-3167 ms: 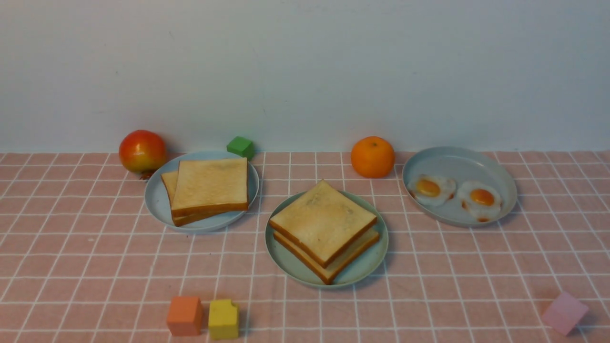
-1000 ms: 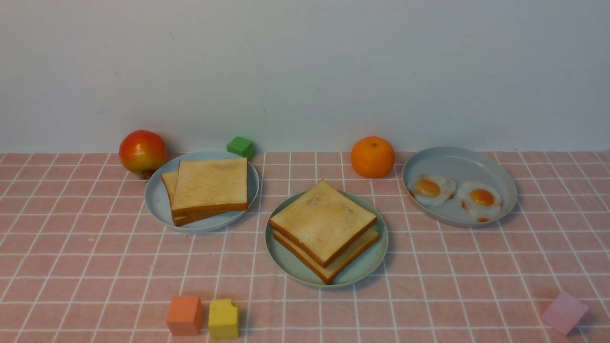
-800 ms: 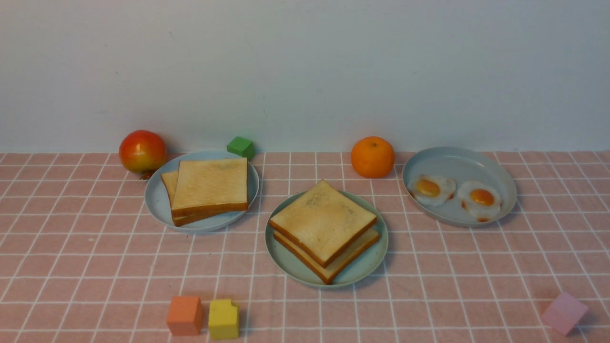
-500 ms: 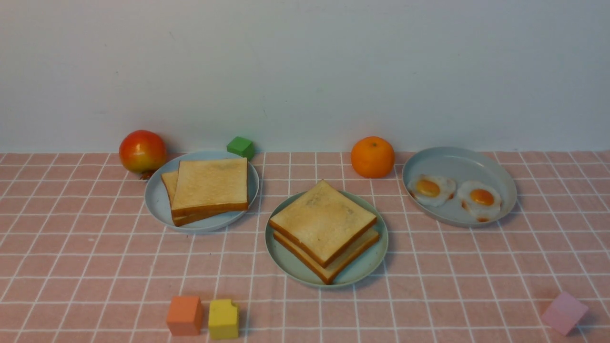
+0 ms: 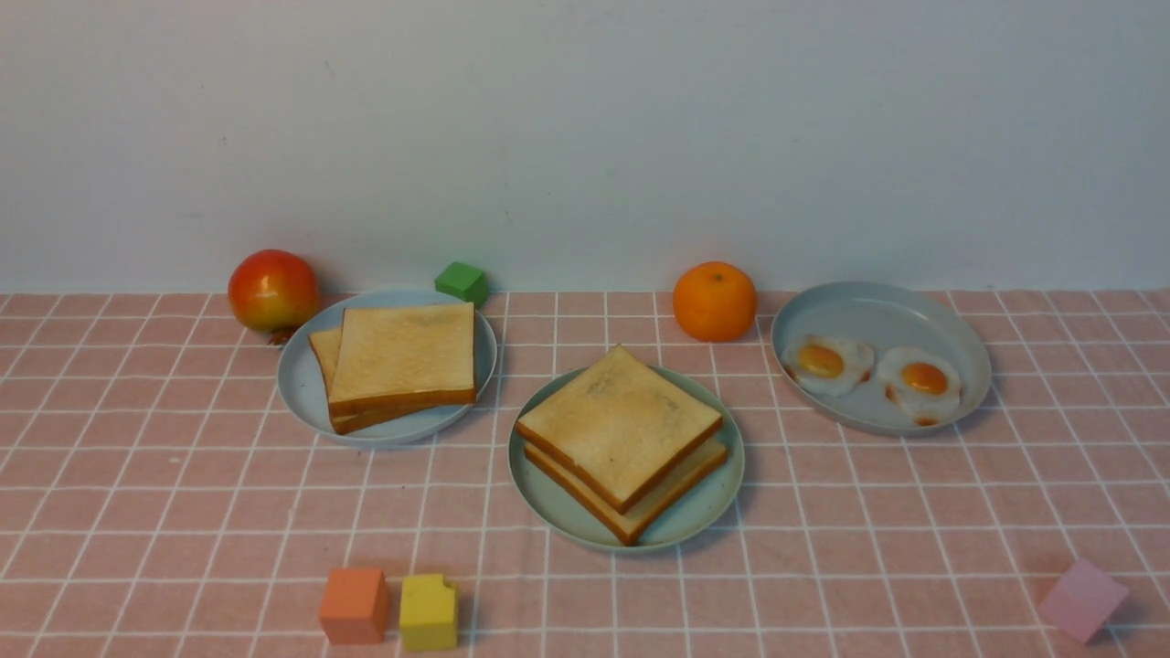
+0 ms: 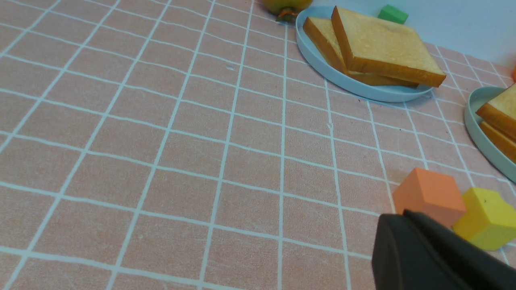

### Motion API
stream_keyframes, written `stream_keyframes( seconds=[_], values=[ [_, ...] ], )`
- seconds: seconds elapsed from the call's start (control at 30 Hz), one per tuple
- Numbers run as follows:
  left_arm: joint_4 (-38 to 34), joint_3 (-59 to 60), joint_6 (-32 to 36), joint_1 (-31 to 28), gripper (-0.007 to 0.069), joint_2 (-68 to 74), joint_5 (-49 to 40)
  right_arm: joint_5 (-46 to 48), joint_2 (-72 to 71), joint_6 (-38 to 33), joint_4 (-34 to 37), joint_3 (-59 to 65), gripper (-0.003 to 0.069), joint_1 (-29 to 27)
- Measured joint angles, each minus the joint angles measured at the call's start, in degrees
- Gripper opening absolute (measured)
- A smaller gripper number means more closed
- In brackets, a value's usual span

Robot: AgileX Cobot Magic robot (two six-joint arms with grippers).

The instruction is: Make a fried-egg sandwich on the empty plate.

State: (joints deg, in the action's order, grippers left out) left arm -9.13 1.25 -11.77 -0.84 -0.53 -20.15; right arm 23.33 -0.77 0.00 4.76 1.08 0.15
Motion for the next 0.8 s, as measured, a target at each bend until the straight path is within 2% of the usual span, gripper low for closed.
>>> stream_keyframes(
  seconds=[0.8],
  values=[
    [0.00, -0.02, 0.00, 0.00, 0.0015, 0.00, -0.03, 0.00, 0.00, 0.00, 0.00, 0.00, 0.0122, 0.00]
  ],
)
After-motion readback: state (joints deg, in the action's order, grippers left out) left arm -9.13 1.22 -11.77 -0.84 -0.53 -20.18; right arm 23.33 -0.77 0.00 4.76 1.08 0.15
